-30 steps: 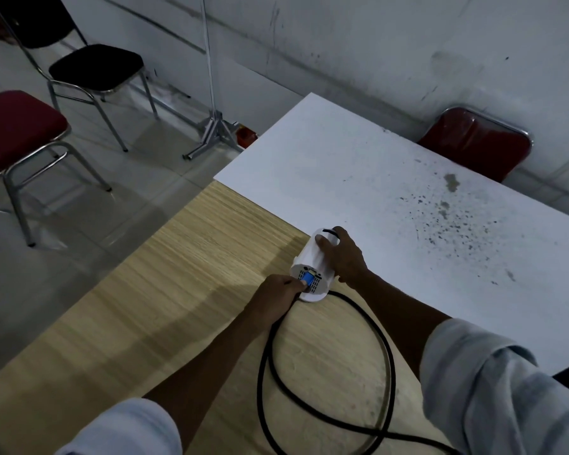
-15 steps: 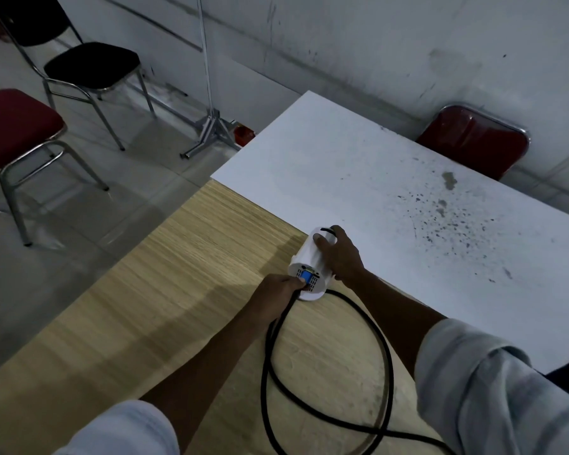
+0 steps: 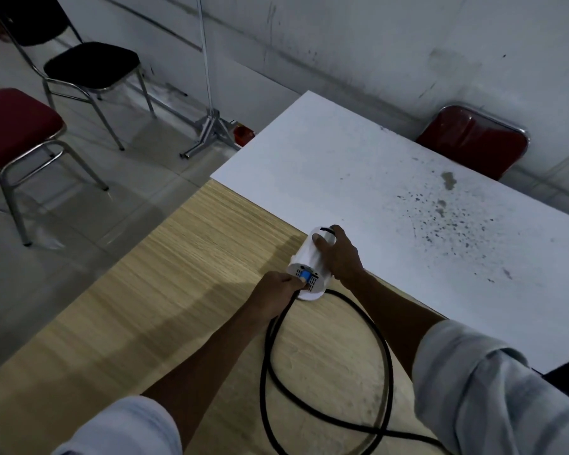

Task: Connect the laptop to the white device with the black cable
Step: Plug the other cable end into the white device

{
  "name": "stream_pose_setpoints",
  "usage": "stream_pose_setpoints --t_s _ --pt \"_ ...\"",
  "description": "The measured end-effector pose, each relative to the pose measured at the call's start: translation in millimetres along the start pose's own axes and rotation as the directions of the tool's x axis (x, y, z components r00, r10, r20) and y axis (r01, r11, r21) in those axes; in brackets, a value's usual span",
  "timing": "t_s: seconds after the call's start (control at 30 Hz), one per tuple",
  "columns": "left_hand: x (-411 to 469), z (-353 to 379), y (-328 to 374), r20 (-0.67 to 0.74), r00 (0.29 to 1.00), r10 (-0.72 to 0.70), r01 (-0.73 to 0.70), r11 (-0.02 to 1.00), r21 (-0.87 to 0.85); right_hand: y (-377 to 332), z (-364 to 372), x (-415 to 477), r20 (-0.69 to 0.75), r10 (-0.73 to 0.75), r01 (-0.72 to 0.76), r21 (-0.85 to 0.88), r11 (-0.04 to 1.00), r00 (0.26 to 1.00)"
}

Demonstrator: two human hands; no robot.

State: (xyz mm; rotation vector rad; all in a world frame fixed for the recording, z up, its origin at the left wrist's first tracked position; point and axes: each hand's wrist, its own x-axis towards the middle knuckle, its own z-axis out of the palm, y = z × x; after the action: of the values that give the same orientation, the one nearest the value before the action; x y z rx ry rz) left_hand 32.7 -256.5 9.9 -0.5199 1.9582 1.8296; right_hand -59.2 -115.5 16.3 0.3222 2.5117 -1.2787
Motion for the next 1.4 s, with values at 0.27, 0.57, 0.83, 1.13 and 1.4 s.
stream_pose_setpoints --t_s 0.27,0.57,0.83,1.13,1.4 --pt "6.7 0.5 3.3 0.007 0.999 0.034 -0.035 0.996 0.076 1.7 -2.0 -1.9 0.021 0.01 -0.01 0.012 1.0 1.0" --pt "9.6 -10.3 -7.0 0.152 0.987 0.061 -0.062 0.998 0.002 8.5 -3.0 -4.1 0.058 0.089 -0.096 0.134 0.986 0.994" --pt "25.6 -20.4 -50.6 0.291 0.876 0.385 -0.435 0.369 0.822 21.7 -12.8 -1.6 0.282 0.249 -0.308 0.188 0.933 0.926" --pt "28.3 -14.3 -56.1 0.238 0.859 0.453 -0.388 0.273 0.88 31.3 -2.8 3.2 0.22 0.2 -0.273 0.379 0.884 0.955" --pt "40.5 -20.8 -50.7 0.213 0.86 0.464 -0.443 0.469 0.764 29.1 -0.3 14.2 0.199 0.202 -0.27 0.426 0.863 0.959"
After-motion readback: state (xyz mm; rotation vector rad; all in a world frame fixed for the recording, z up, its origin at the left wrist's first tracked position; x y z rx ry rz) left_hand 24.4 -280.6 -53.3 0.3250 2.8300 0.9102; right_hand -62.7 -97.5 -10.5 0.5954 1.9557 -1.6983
